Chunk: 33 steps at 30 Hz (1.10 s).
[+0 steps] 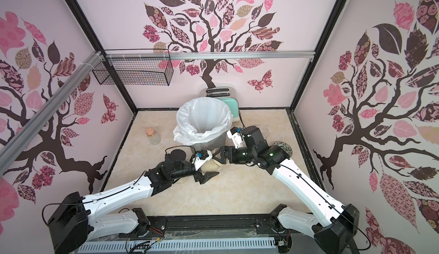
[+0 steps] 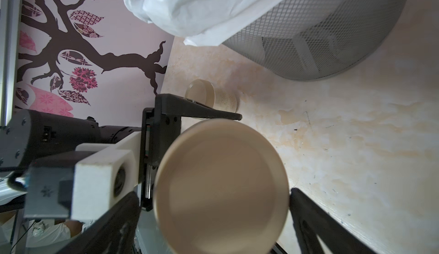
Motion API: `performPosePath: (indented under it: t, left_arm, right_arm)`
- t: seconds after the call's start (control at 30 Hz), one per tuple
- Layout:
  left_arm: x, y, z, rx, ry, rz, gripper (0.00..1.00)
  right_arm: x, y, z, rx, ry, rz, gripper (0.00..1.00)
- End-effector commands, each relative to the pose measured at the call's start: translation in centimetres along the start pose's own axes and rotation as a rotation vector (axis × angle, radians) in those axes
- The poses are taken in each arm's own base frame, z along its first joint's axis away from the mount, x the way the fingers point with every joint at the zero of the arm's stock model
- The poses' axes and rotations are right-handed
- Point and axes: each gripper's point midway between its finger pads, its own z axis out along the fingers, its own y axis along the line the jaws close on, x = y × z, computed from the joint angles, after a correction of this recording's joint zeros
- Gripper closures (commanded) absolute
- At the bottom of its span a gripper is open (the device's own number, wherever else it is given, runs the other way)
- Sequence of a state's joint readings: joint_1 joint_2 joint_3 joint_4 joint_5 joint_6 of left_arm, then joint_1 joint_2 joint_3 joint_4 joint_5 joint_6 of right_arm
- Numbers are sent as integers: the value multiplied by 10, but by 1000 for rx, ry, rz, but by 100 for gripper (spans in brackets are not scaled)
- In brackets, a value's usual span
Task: Empty moldy rice from jars
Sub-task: Pick up the jar from the center of the board.
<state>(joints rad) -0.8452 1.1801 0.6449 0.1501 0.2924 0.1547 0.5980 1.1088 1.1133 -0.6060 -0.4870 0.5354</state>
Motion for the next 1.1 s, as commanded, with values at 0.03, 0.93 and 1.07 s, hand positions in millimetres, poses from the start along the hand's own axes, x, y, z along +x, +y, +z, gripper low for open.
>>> performPosePath:
  t: [0.03, 0.93, 1.07]
  left_arm:
    - [-27, 16, -16, -108, -115, -35, 23]
    - [-85, 14, -48, -128, -303, 62, 26]
    - [-86, 14, -48, -126, -306, 66, 26]
  right_arm:
    - [-14, 6, -28, 65, -99, -147, 0]
    - [-17, 47, -1, -225, -49, -306, 0]
    - [-18, 48, 0, -230, -47, -302, 1]
